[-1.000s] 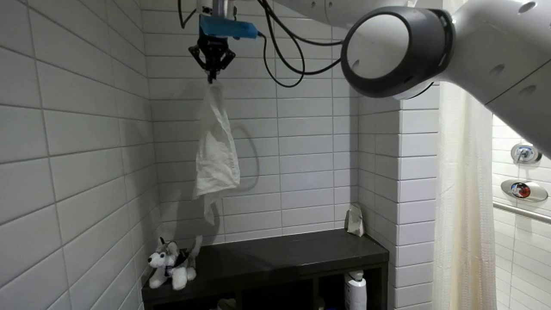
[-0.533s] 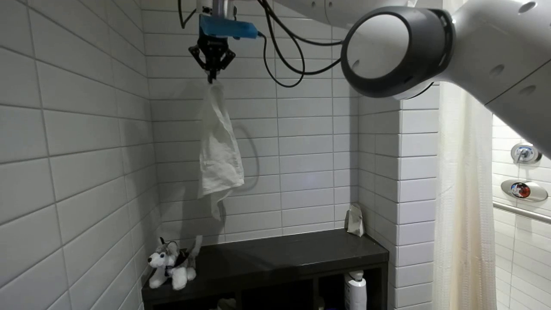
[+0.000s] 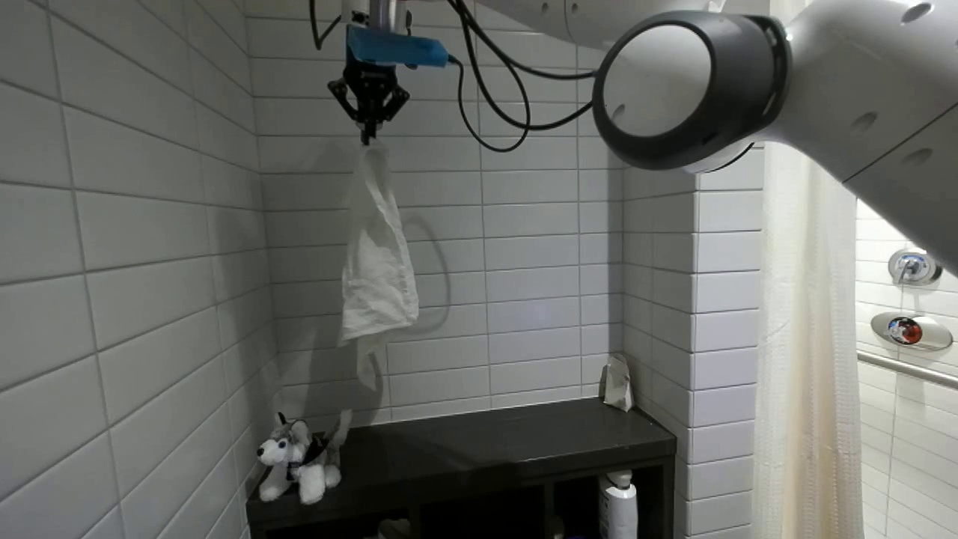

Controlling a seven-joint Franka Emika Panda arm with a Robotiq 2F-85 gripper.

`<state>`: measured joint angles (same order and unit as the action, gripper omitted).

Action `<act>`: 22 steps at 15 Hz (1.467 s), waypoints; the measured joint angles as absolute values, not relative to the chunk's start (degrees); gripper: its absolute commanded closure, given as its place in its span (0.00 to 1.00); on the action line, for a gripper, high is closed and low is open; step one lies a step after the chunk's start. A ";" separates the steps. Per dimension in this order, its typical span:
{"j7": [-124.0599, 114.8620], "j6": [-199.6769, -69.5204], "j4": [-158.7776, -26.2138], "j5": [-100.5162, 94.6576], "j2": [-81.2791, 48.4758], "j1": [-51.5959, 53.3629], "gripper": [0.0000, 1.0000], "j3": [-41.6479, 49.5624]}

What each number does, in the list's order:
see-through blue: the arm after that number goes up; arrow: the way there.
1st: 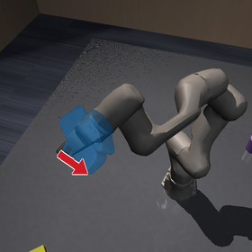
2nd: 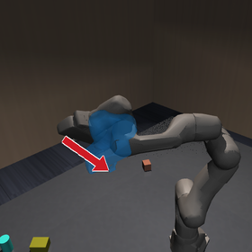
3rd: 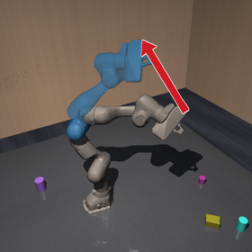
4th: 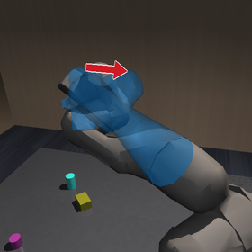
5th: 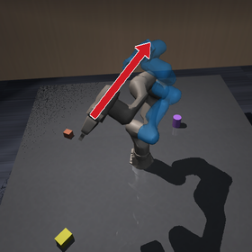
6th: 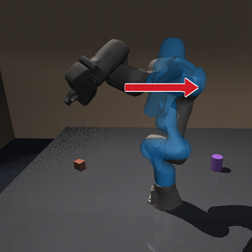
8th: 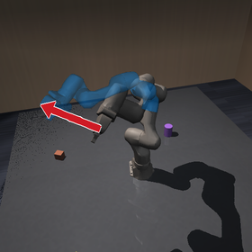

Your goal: Pick up the white towel then set it back down on the cabinet.

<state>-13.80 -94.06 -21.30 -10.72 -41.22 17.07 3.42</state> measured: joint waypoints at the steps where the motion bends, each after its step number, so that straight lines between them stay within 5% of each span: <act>1: -13.80 -94.06 -21.30 -10.72 -41.22 17.07 0.68 3.42; 2: -13.80 -94.06 -21.34 -10.72 -41.25 17.14 0.63 3.42; 3: -13.80 -94.06 -21.37 -10.72 -41.28 17.19 0.83 3.43; 6: -13.79 -94.06 -21.37 -10.72 -41.47 17.35 0.63 3.43; 22: -13.79 -94.06 -21.27 -10.72 -41.68 17.38 0.63 3.43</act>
<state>-13.79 -94.06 -21.27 -10.72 -41.68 17.38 3.43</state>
